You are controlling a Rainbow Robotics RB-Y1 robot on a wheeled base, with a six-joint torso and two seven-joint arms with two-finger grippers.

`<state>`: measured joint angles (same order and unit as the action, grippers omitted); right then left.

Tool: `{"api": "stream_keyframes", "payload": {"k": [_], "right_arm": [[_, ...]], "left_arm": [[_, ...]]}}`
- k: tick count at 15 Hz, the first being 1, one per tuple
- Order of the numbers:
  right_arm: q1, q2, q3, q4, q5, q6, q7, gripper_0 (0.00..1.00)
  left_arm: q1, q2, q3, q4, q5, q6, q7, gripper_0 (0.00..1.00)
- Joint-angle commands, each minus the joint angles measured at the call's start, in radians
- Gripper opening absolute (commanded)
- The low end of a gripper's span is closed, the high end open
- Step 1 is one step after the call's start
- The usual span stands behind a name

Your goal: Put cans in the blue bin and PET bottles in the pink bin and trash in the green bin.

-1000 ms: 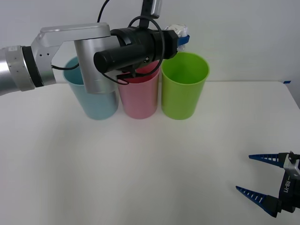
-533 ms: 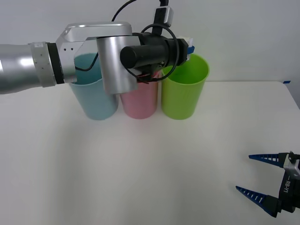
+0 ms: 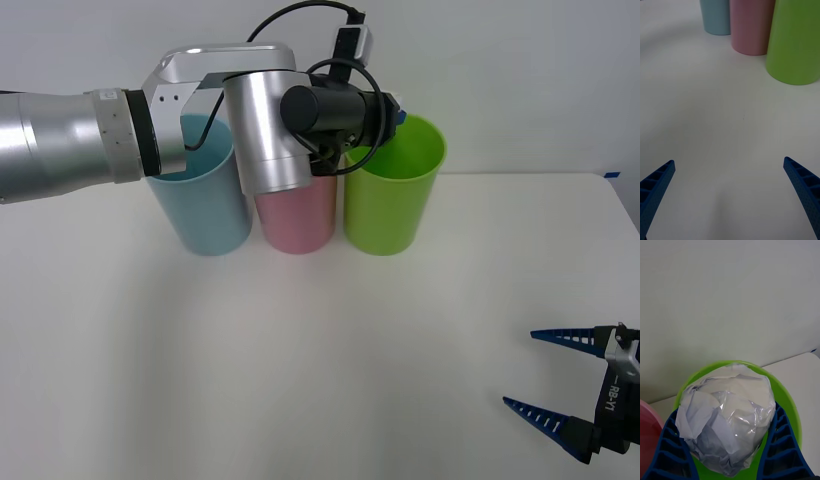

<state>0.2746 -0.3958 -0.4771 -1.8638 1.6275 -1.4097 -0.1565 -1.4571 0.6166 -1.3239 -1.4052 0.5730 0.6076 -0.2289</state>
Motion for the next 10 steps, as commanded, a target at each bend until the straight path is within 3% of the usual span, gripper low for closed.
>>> {"api": "stream_keyframes", "payload": {"k": [1, 10], "right_arm": [[0.0, 0.0, 0.0, 0.0, 0.0, 0.0, 0.0, 1.0], [0.0, 0.0, 0.0, 0.0, 0.0, 0.0, 0.0, 1.0]], "left_arm": [[0.0, 0.0, 0.0, -0.004, 0.025, 0.007, -0.003, 0.0], [-0.005, -0.034, 0.0, 0.046, 0.041, 0.0, -0.013, 0.0]]}}
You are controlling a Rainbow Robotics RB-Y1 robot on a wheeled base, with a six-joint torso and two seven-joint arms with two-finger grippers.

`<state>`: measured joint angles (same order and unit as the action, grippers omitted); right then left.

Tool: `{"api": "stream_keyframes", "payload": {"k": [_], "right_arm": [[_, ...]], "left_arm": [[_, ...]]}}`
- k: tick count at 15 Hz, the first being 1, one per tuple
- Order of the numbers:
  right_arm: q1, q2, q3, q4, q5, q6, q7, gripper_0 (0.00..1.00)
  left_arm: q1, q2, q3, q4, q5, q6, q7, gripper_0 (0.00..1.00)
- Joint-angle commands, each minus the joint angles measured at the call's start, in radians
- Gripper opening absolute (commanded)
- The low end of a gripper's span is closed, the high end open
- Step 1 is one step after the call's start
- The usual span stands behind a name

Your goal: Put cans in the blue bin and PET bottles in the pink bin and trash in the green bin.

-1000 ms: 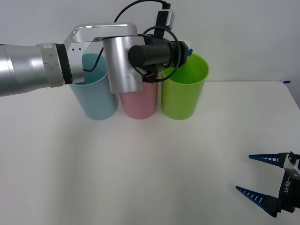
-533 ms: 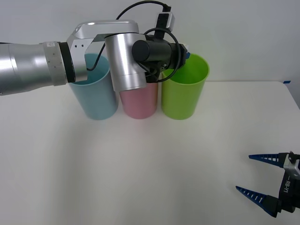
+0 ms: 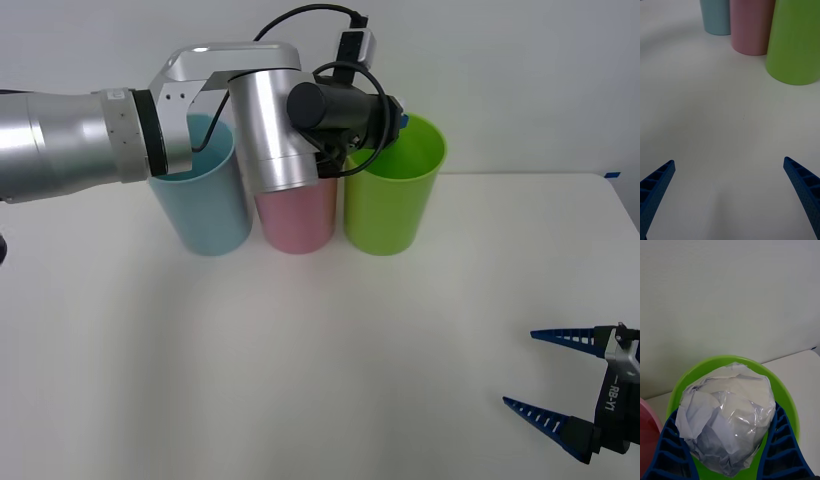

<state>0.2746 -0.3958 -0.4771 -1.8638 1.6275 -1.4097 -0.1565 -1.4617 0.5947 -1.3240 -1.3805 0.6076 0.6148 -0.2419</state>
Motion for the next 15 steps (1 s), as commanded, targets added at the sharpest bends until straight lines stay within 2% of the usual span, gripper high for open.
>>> {"api": "stream_keyframes", "payload": {"k": [1, 10, 11, 12, 14, 15], "right_arm": [[0.0, 0.0, 0.0, 0.0, 0.0, 0.0, 0.0, 1.0], [0.0, 0.0, 0.0, 0.0, 0.0, 0.0, 0.0, 1.0], [0.0, 0.0, 0.0, 0.0, 0.0, 0.0, 0.0, 1.0], [0.0, 0.0, 0.0, 0.0, 0.0, 0.0, 0.0, 1.0], [0.0, 0.0, 0.0, 0.0, 0.0, 0.0, 0.0, 1.0], [0.0, 0.0, 0.0, 0.0, 0.0, 0.0, 0.0, 1.0]], "left_arm": [[-0.003, -0.023, 0.0, 0.044, 0.007, -0.012, 0.0, 0.0], [-0.009, -0.032, 0.0, 0.06, 0.034, -0.018, 0.01, 0.0], [-0.009, -0.032, 0.0, 0.064, 0.034, -0.018, 0.015, 0.18], [-0.009, -0.032, 0.002, 0.066, 0.034, -0.018, 0.016, 0.45], [-0.009, -0.032, 0.0, 0.064, 0.034, -0.02, 0.018, 0.88], [-0.009, -0.033, 0.0, 0.064, 0.032, -0.02, 0.021, 1.0]]}}
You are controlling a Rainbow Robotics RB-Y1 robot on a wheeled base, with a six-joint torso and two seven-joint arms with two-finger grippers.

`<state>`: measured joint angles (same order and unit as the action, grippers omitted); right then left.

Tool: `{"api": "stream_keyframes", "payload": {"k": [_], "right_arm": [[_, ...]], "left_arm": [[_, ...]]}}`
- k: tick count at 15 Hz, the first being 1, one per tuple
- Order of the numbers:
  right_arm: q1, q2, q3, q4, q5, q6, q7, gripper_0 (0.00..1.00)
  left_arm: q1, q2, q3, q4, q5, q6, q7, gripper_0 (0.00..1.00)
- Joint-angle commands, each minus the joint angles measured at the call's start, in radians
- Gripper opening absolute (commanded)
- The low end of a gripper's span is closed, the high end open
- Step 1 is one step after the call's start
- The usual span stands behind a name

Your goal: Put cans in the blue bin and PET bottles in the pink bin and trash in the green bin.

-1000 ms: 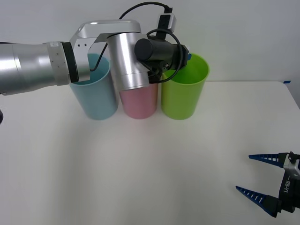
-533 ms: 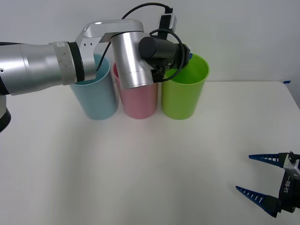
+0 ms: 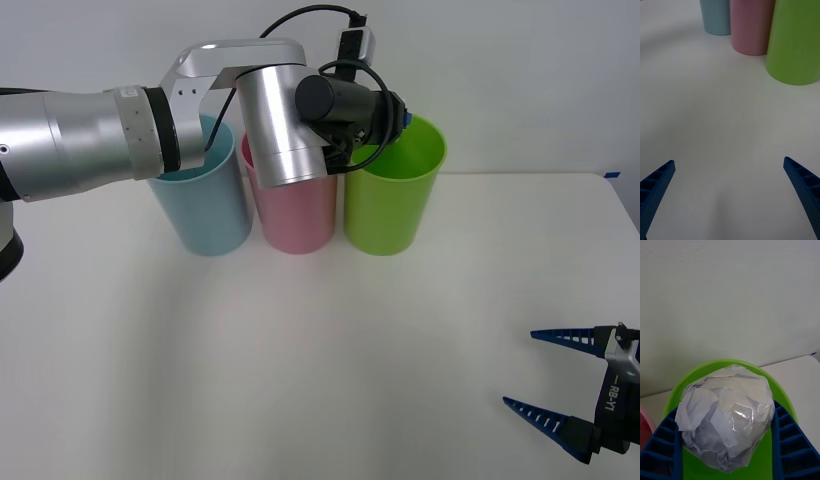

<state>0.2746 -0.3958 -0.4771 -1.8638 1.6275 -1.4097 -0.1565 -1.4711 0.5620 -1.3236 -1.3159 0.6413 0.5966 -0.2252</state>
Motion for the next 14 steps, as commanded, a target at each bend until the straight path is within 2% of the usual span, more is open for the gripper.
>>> {"api": "stream_keyframes", "payload": {"k": [1, 10, 14], "right_arm": [[0.0, 0.0, 0.0, 0.0, 0.0, 0.0, 0.0, 1.0], [0.0, 0.0, 0.0, 0.0, 0.0, 0.0, 0.0, 1.0], [0.0, 0.0, 0.0, 0.0, 0.0, 0.0, 0.0, 1.0]], "left_arm": [[0.0, 0.001, 0.0, 0.0, 0.0, -0.003, 0.007, 1.0], [-0.003, 0.006, 0.0, 0.001, -0.028, -0.024, 0.038, 1.0], [-0.003, 0.013, 0.003, 0.01, -0.049, -0.098, 0.049, 1.0]]}}
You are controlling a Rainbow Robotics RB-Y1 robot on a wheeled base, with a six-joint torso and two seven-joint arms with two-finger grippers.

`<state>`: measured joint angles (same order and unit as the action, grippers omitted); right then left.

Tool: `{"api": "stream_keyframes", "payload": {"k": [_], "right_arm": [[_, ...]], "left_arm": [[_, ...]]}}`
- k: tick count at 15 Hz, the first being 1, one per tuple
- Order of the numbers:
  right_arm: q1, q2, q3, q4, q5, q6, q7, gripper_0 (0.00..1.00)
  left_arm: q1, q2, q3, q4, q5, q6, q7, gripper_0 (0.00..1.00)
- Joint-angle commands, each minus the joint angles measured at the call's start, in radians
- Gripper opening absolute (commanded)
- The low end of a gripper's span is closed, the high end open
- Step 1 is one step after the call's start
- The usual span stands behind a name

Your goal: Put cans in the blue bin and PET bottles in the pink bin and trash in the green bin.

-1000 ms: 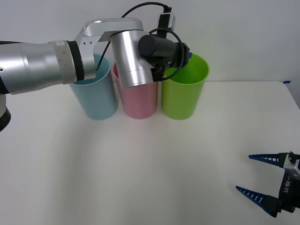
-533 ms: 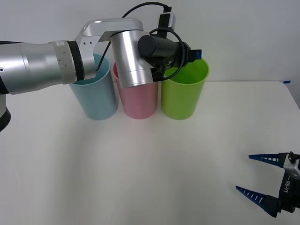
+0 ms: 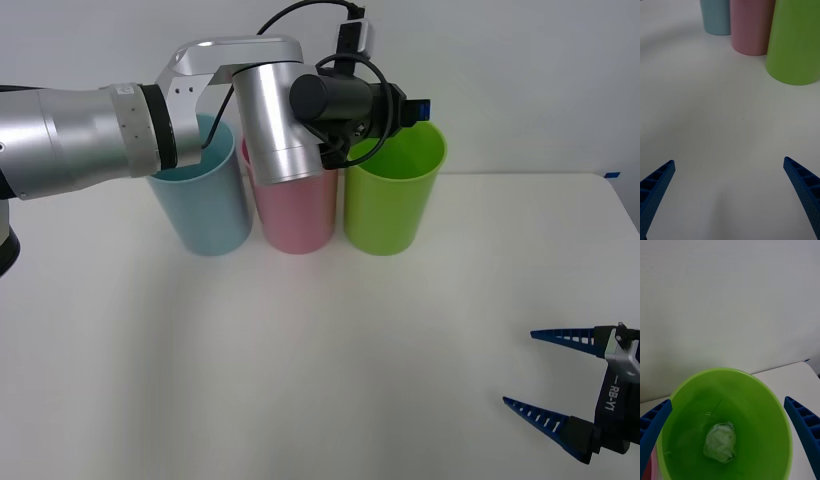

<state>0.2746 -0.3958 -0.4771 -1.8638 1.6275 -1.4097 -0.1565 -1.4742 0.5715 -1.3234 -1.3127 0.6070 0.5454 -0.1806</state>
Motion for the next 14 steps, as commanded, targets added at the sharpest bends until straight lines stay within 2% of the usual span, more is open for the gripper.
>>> {"api": "stream_keyframes", "payload": {"k": [1, 6, 8, 10, 13, 14], "right_arm": [[0.0, 0.0, 0.0, 0.0, 0.0, 0.0, 0.0, 1.0], [0.0, 0.0, 0.0, 0.0, 0.0, 0.0, 0.0, 1.0], [0.0, 0.0, 0.0, 0.0, 0.0, 0.0, 0.0, 1.0], [0.0, 0.0, 0.0, 0.0, 0.0, 0.0, 0.0, 1.0], [0.0, 0.0, 0.0, 0.0, 0.0, 0.0, 0.0, 1.0], [0.0, 0.0, 0.0, 0.0, 0.0, 0.0, 0.0, 1.0]], "left_arm": [[0.0, 0.004, 0.003, 0.023, -0.023, -0.09, 0.01, 1.0], [0.002, 0.01, 0.055, 0.082, -0.115, -0.243, 0.021, 1.0], [0.035, 0.013, 0.131, 0.078, -0.191, -0.274, 0.023, 1.0], [0.101, 0.015, 0.245, 0.029, -0.302, -0.283, 0.027, 1.0], [0.158, 0.051, 0.316, -0.069, -0.368, -0.282, 0.038, 1.0], [0.21, 0.056, 0.383, -0.125, -0.429, -0.282, 0.049, 1.0]]}}
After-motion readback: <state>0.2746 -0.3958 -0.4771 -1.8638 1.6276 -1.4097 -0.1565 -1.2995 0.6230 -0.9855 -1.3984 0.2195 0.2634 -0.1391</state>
